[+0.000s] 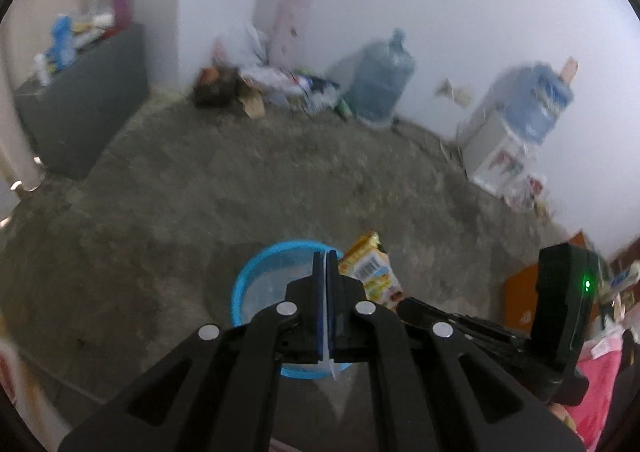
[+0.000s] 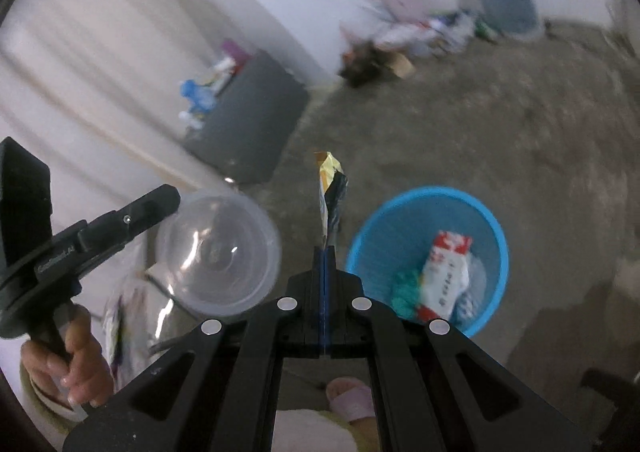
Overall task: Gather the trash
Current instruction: 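Carry both tools over the blue wastebasket and open them, then move both tools back over the table toward the Pepsi bottle and red wrapper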
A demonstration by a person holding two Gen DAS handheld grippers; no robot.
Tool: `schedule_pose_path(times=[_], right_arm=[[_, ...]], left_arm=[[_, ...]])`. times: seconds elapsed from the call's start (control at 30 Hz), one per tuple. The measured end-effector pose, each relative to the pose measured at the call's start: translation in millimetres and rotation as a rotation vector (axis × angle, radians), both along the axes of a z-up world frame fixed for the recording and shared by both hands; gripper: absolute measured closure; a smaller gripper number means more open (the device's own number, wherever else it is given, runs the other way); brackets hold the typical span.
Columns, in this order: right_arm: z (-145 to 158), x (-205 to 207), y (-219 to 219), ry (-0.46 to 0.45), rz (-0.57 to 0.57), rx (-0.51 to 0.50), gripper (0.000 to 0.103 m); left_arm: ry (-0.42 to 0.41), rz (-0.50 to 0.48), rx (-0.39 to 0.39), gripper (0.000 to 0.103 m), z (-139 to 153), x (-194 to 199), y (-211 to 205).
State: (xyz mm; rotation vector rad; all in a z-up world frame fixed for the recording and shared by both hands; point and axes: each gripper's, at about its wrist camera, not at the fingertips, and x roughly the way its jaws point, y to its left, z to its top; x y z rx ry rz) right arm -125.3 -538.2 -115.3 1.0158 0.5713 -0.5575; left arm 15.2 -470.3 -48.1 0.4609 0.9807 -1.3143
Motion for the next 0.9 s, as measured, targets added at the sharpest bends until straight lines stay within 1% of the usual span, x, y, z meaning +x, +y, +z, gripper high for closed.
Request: schedule_pose_path(times=[0.03,0.07,0.1,0.13,0.17,0.2,0.23,0.27,0.33,0.37,0.5,0.57,0.6,0.7,0.73,0.77,0.8,0.83,0.9], right_arm=[[-6.8,-2.6,-3.4,0.011,-0.011,0.015,0.099],[-19.6,-1.7,-8.9,0.033,-0.018,0.042,0.093],[-31.3,0.1,-11.4,0.054,-0.021,0.07,0.077],[-45.7,2.8,-13.9,0.086,-0.027,0.097,0.071],[-57.2,4.9,-14.1,0.13,-0.037,0.108,0.067],[-61.7,5.5,-12.1,0.159,-0.04,0.11,0.067],[-68.3,5.7,-8.7,0.181,-0.04,0.118,0.067],[-69.8,3.3,-6.1,0.176,-0.041,0.127,0.066],[-68.7,-2.9,1.9,0.167,-0.044,0.136,0.066],[-66.7,-5.5,3.4,0.167,-0.044,0.133,0.065],[-52.7,-12.9,11.9,0.172,-0.039,0.098,0.061],[-37.6,-14.8,14.9,0.173,-0.037,0.056,0.06],[-34.6,-12.8,14.7,0.177,-0.037,0.032,0.057],[-5.1,-7.0,25.9,0.229,-0.029,-0.102,0.047],[11.3,-2.4,34.3,0.258,-0.01,-0.168,0.046],[18.5,0.9,38.7,0.269,0.003,-0.204,0.042],[28.5,4.5,45.5,0.279,0.019,-0.245,0.036],[42.3,9.1,55.1,0.286,0.037,-0.301,0.033],[70.2,19.3,77.9,0.297,0.072,-0.428,0.02]], left_arm=[[0.004,-0.013,0.034,0.095,-11.1,-1.2,-6.3],[0.012,-0.028,0.088,0.087,-26.7,-3.5,-17.4],[0.018,-0.042,0.125,0.07,-38.7,-3.9,-21.9],[0.011,-0.051,0.145,0.067,-46.4,-4.9,-26.3],[-0.005,-0.054,0.157,0.067,-51.5,-4.5,-27.9],[-0.029,-0.057,0.173,0.066,-56.2,-5.6,-30.5],[-0.033,-0.057,0.175,0.066,-56.8,-2.0,-27.9],[-0.034,-0.053,0.172,0.065,-55.6,-1.7,-27.6],[-0.034,-0.026,0.145,0.059,-47.3,3.2,-21.4],[-0.036,-0.018,0.13,0.057,-43.0,6.0,-17.2],[-0.097,0.016,0.079,0.051,-13.9,10.8,3.5],[-0.118,0.039,0.055,0.048,3.0,12.9,17.7],[-0.13,0.052,0.05,0.044,12.2,13.6,26.8],[-0.165,0.096,0.04,0.043,36.6,14.1,57.5],[-0.173,0.106,0.034,0.043,44.9,14.0,70.1],[-0.184,0.116,0.023,0.042,54.5,14.1,85.2],[-0.194,0.124,0.016,0.042,60.5,13.9,95.1],[-0.21,0.139,0.003,0.042,69.5,14.8,109.8],[-0.232,0.188,-0.036,0.041,89.8,19.8,141.8]])
